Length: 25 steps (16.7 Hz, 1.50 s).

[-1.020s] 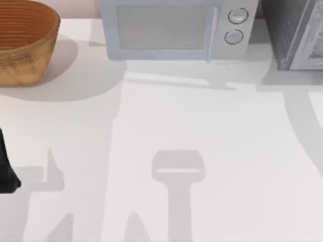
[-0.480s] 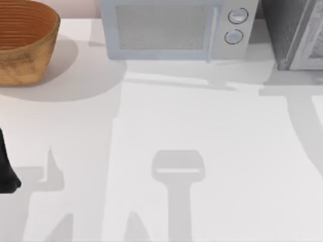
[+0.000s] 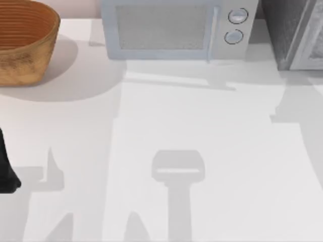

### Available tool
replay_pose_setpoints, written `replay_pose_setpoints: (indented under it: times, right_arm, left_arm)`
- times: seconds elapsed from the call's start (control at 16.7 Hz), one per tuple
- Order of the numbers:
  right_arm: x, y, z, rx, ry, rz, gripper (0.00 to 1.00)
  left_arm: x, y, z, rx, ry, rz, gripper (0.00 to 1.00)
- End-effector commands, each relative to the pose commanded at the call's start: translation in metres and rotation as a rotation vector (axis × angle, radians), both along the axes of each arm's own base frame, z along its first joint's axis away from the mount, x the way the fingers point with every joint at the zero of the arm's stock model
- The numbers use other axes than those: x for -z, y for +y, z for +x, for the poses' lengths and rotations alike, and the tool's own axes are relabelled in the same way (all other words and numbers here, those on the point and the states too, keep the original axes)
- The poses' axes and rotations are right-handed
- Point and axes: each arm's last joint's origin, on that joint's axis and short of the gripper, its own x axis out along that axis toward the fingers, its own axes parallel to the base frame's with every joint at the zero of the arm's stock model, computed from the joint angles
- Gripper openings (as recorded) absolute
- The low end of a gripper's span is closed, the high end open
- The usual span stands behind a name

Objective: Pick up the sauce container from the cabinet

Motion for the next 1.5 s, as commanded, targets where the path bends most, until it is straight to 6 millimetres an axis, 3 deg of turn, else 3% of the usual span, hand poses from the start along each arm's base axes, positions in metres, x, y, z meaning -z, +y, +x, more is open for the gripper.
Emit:
replay_pose_setpoints:
  times: [0.48, 0.72, 0.96, 1.5]
  right_arm:
    - [0.203, -0.013, -0.013, -0.01, 0.027, 0.002, 0.0]
    - [0.269, -0.016, -0.014, -0.018, -0.008, 0.003, 0.0]
    - [0.295, -0.018, -0.013, -0.021, -0.027, 0.001, 0.0]
    - [0.292, -0.014, -0.009, -0.054, -0.023, 0.004, 0.0]
  left_arm:
    - [0.0, 0.0, 0.0, 0.0, 0.0, 0.0, 1.0]
    - [0.0, 0.0, 0.0, 0.0, 0.0, 0.0, 1.0]
    - [0.0, 0.0, 0.0, 0.0, 0.0, 0.0, 1.0]
    - [0.0, 0.0, 0.0, 0.0, 0.0, 0.0, 1.0]
